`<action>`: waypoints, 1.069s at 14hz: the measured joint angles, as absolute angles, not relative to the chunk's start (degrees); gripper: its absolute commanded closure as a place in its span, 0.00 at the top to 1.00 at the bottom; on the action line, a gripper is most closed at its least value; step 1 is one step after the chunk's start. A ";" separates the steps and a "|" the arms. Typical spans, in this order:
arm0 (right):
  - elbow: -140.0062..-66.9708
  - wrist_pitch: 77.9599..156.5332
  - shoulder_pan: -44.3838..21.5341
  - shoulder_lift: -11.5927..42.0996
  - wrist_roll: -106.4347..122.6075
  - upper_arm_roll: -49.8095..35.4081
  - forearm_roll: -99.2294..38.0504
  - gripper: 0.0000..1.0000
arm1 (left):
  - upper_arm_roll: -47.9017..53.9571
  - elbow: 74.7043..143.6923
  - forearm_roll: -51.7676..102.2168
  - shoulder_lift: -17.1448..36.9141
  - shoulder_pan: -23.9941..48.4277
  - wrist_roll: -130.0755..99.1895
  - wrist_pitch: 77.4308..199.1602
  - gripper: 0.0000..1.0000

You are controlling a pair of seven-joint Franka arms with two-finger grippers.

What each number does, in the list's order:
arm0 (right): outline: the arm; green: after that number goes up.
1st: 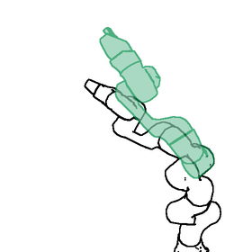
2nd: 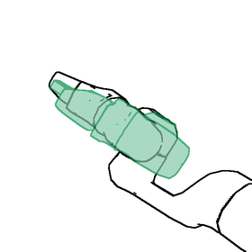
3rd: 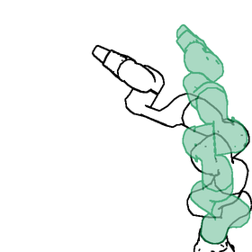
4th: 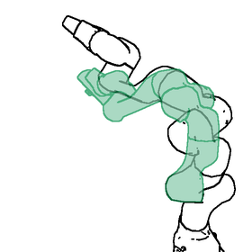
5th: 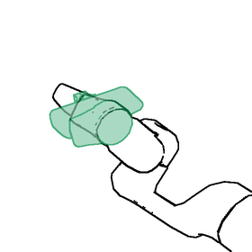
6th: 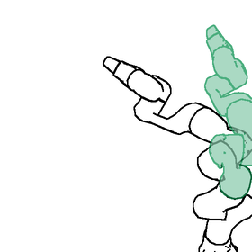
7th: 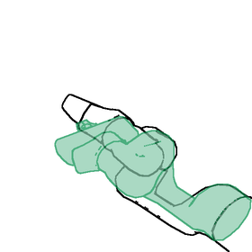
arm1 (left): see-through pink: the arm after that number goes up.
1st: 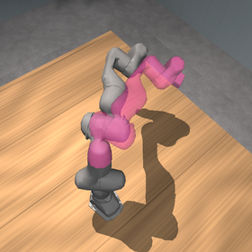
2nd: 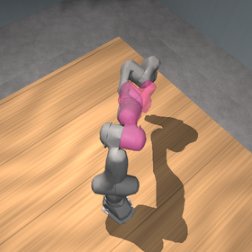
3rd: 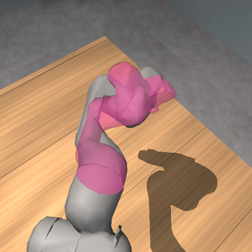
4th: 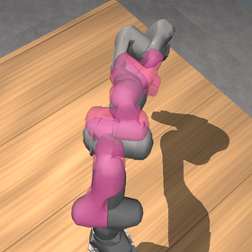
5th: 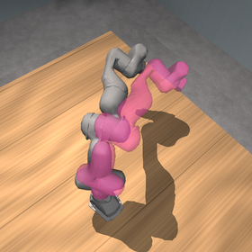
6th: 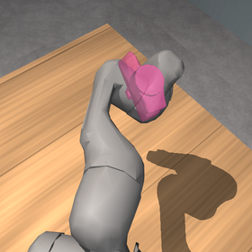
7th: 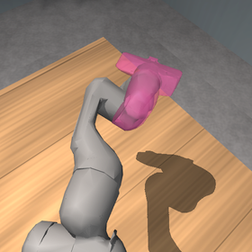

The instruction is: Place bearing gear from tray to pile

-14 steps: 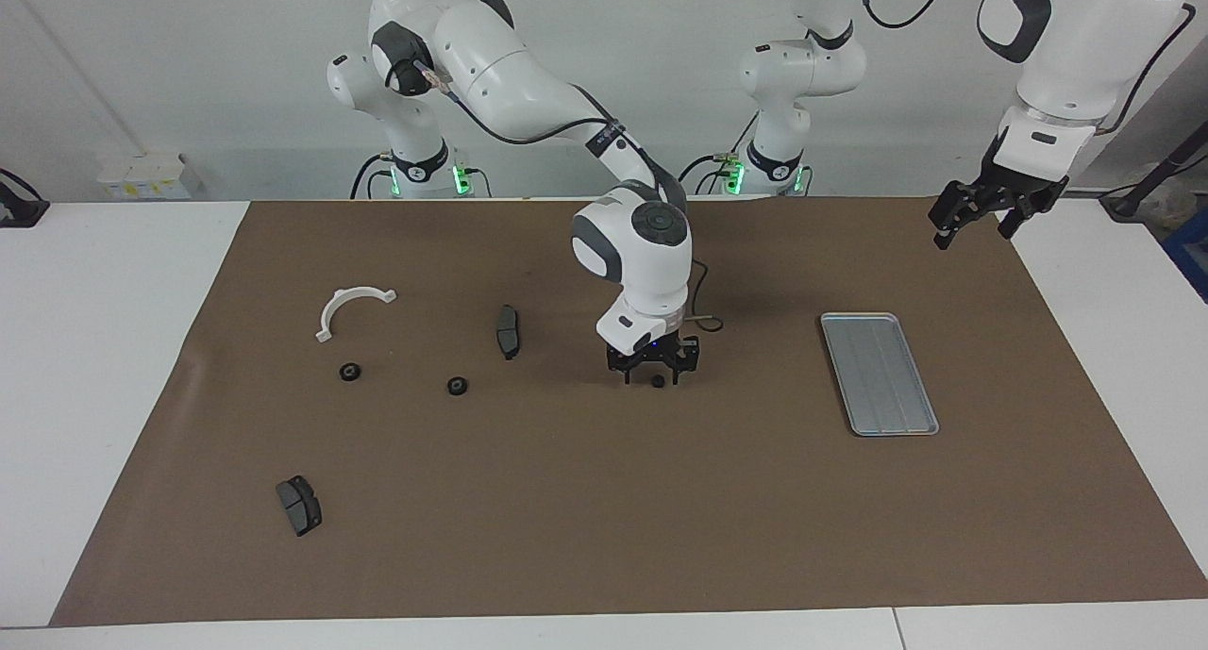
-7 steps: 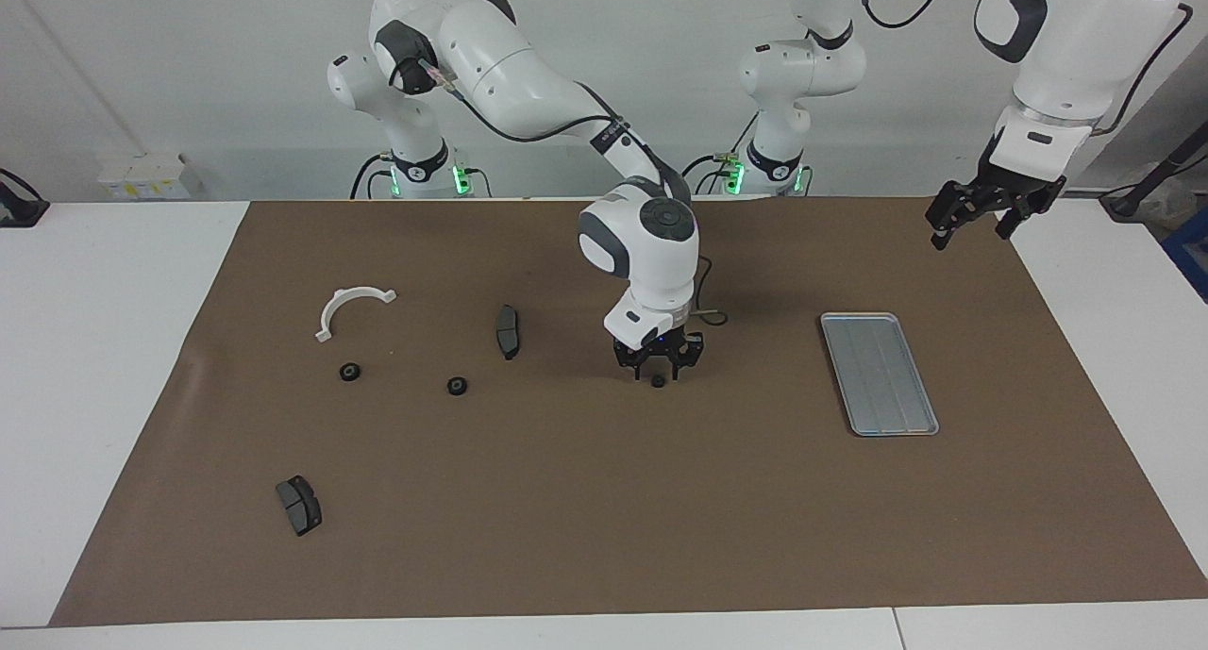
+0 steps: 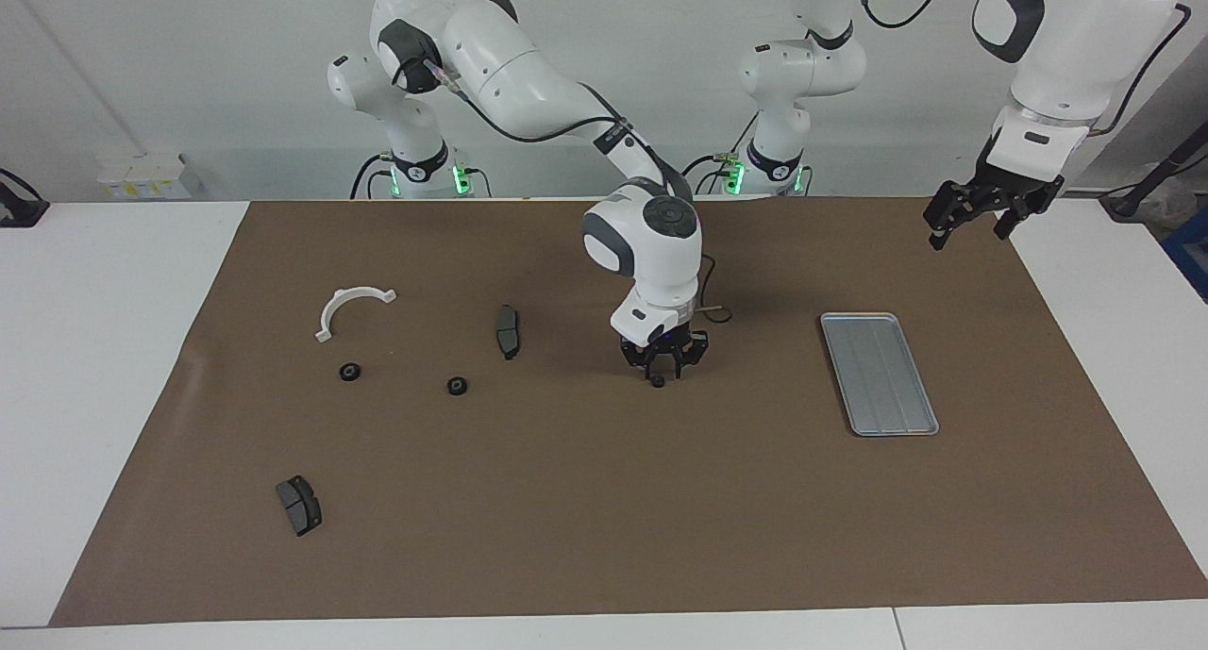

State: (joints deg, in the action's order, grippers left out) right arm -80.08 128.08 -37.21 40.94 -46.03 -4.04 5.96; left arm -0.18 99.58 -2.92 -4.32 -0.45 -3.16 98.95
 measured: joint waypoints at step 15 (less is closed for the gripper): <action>-80.77 129.94 -36.97 40.90 -46.06 -3.44 9.21 0.19 | -0.39 99.62 -1.22 -4.34 -0.49 -3.16 98.97 1.00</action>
State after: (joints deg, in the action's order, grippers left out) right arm -80.77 129.94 -36.97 40.90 -46.06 -3.44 9.21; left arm -0.39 99.62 -1.22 -4.34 -0.49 -3.16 98.97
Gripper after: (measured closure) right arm 0.683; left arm 0.000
